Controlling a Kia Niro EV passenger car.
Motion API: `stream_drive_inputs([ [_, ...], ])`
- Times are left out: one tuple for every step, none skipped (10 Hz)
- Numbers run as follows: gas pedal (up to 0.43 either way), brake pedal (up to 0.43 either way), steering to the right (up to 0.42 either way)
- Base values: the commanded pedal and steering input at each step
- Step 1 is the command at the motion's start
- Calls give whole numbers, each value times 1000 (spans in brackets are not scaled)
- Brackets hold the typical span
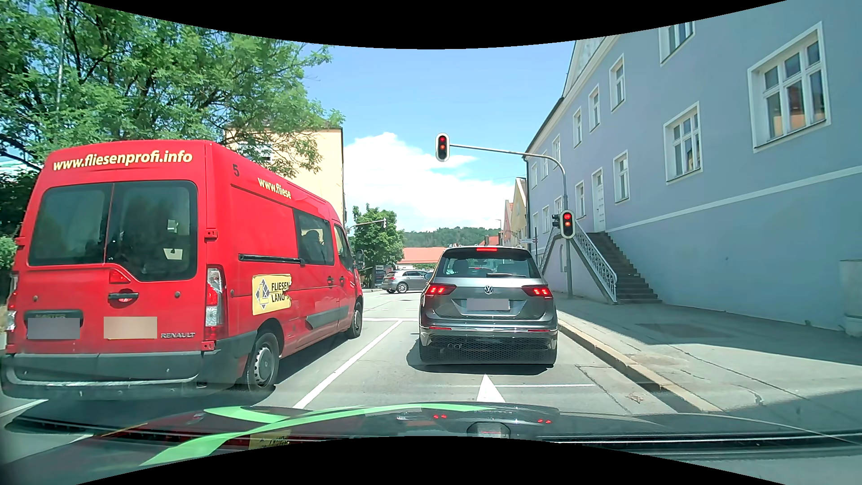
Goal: Follow the waypoints while adhering to traffic rules and regulations
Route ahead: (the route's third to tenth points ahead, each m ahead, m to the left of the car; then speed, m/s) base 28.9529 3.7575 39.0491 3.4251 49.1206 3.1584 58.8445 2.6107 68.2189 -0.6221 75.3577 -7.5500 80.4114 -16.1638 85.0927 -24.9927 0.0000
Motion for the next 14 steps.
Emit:
stream_drive_inputs([
  [0, 378, -7],
  [0, 378, -7],
  [0, 378, -7],
  [0, 378, -7],
  [0, 378, -7],
  [0, 378, -7],
  [0, 378, -7],
  [0, 378, -7],
  [0, 378, -7],
  [0, 378, -7],
  [0, 378, -7],
  [0, 378, -7],
  [0, 378, -7],
  [0, 378, -7],
])
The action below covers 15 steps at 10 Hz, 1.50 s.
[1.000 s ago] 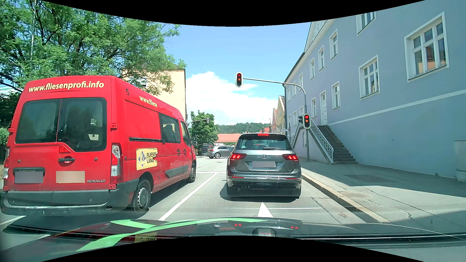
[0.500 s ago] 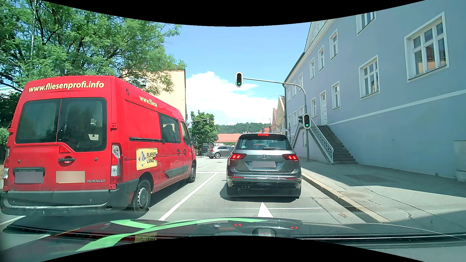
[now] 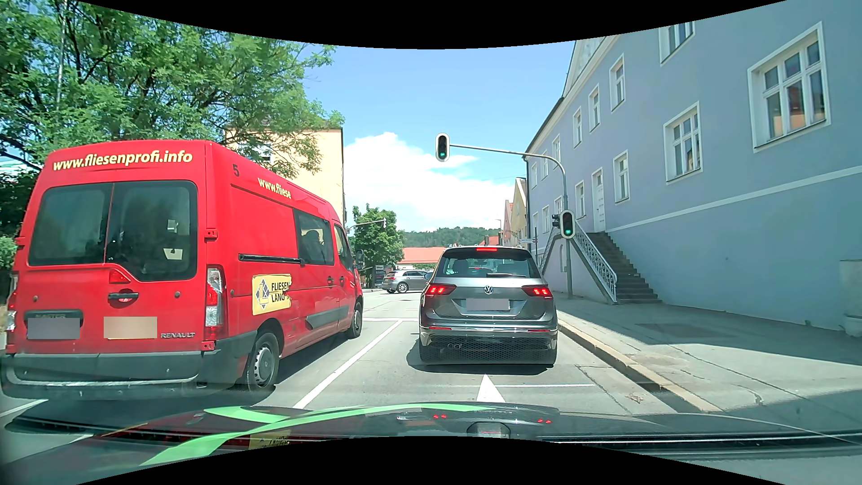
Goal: Follow the waypoints while adhering to traffic rules and regulations
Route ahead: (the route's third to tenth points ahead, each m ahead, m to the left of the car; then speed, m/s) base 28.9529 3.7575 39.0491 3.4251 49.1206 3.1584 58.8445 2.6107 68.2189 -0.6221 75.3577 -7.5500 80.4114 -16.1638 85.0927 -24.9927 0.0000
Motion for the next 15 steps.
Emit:
stream_drive_inputs([
  [0, 378, -7],
  [0, 378, -7],
  [0, 378, -7],
  [0, 378, -7],
  [0, 378, -7],
  [0, 378, -7],
  [0, 378, -7],
  [0, 378, -7],
  [0, 378, -7],
  [0, 378, -7],
  [0, 372, -7],
  [0, 348, -7],
  [0, 329, -7],
  [0, 317, -7],
  [0, 311, -7],
])
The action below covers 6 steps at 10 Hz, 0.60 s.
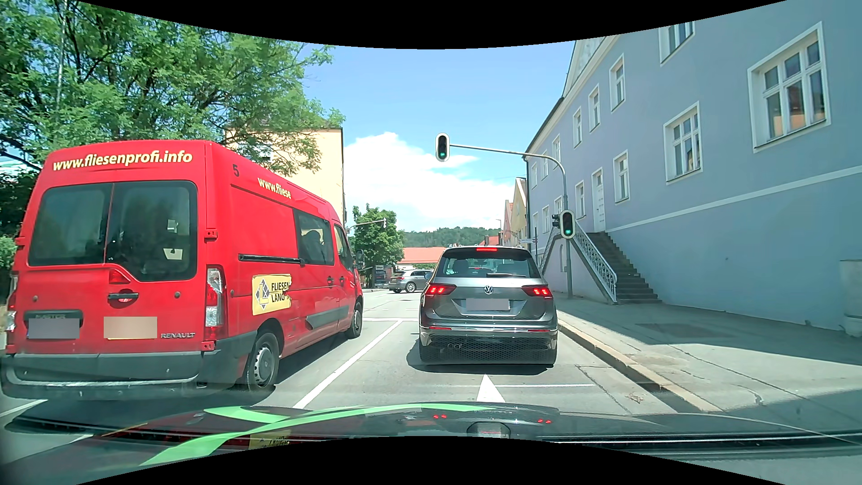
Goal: Follow the waypoints while adhering to traffic rules and regulations
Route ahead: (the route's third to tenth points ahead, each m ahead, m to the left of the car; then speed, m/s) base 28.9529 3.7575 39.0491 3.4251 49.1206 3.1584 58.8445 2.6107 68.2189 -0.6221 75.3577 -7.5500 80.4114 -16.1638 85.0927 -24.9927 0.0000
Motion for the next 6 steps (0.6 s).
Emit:
stream_drive_inputs([
  [0, 293, -7],
  [0, 280, -7],
  [0, 268, -7],
  [0, 268, -7],
  [0, 268, -7],
  [0, 268, -7],
])
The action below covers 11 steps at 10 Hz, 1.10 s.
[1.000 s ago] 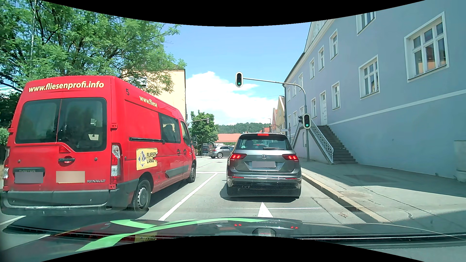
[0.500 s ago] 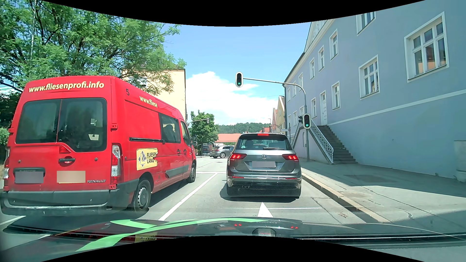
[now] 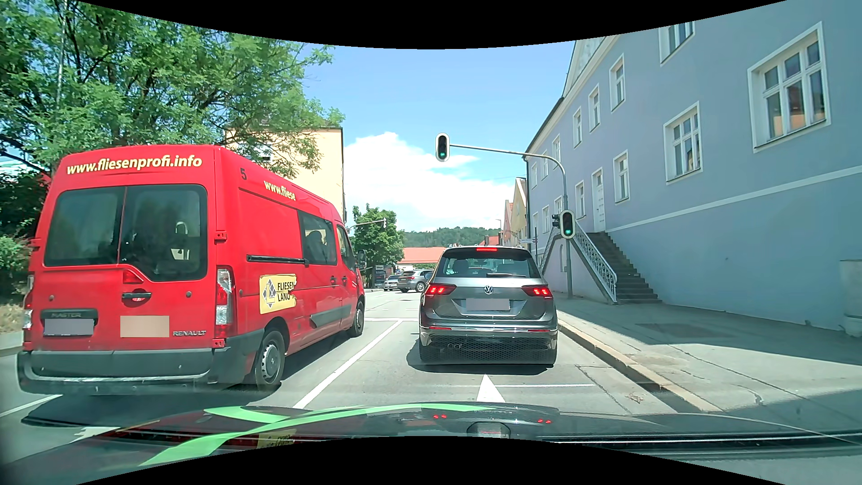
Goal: Follow the waypoints while adhering to traffic rules and regulations
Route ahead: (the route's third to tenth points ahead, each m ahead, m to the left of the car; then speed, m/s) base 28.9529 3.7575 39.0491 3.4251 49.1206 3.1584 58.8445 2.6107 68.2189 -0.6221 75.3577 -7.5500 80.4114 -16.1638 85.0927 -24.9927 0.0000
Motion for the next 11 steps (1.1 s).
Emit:
stream_drive_inputs([
  [0, 268, -7],
  [0, 268, -7],
  [0, 268, -7],
  [0, 262, -7],
  [0, 250, -7],
  [0, 238, -7],
  [0, 220, -7],
  [0, 207, -7],
  [0, 195, -7],
  [0, 183, -7],
  [0, 152, -7],
])
